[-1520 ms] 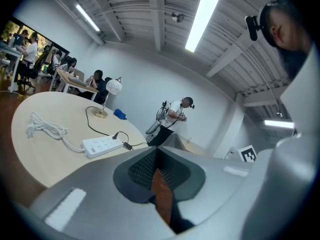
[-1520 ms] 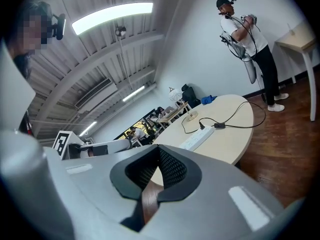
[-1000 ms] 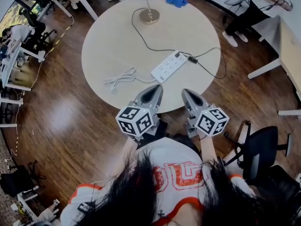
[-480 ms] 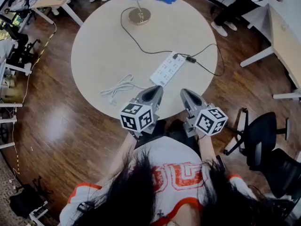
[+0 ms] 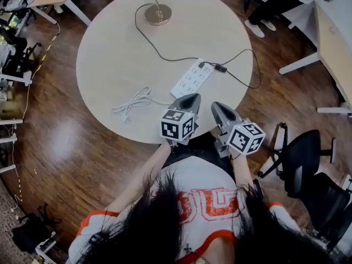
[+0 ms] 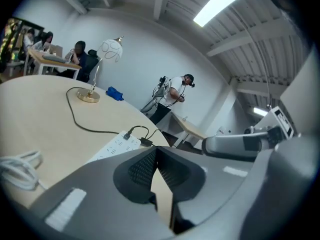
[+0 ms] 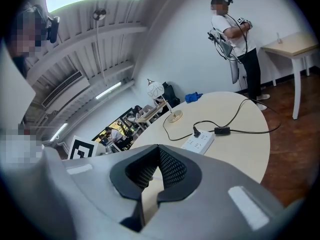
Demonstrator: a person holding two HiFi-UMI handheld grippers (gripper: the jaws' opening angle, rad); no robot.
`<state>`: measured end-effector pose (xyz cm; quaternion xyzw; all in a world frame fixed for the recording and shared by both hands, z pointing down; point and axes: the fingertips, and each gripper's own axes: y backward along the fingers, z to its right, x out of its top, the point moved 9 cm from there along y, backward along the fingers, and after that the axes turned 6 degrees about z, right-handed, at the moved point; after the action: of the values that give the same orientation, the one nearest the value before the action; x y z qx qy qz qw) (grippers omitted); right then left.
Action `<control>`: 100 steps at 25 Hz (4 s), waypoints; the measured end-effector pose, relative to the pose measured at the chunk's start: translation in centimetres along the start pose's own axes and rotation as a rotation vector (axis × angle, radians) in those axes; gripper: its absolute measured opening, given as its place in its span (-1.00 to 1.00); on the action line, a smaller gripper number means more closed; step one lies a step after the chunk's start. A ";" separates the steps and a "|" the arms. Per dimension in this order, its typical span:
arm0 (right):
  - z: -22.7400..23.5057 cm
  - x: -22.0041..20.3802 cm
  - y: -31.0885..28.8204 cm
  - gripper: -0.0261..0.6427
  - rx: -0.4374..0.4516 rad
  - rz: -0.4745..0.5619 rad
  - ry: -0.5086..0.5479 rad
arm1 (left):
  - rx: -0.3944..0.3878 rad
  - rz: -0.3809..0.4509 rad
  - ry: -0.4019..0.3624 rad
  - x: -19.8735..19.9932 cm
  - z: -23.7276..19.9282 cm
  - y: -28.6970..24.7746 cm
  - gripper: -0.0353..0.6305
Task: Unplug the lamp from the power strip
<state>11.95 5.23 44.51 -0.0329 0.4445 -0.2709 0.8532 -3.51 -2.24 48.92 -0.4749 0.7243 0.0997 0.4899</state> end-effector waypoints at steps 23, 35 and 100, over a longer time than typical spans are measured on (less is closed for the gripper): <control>7.7 2.3 -9.8 -0.92 0.018 -0.250 0.284 | 0.321 -0.226 -0.006 -0.1 -6.9 -8.7 -0.89; 9.7 0.5 -14.7 -0.86 -0.022 -0.344 0.550 | 0.364 -0.338 0.046 -0.4 -8.0 -9.1 -0.89; 10.4 4.5 -18.3 -0.61 0.199 -0.119 0.223 | 0.355 -0.342 0.076 -0.2 -7.8 -8.9 -0.89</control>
<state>14.11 -14.48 52.88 0.0560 0.5049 -0.3655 0.7800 -1.33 -11.59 55.85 -0.5006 0.6575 -0.1313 0.5476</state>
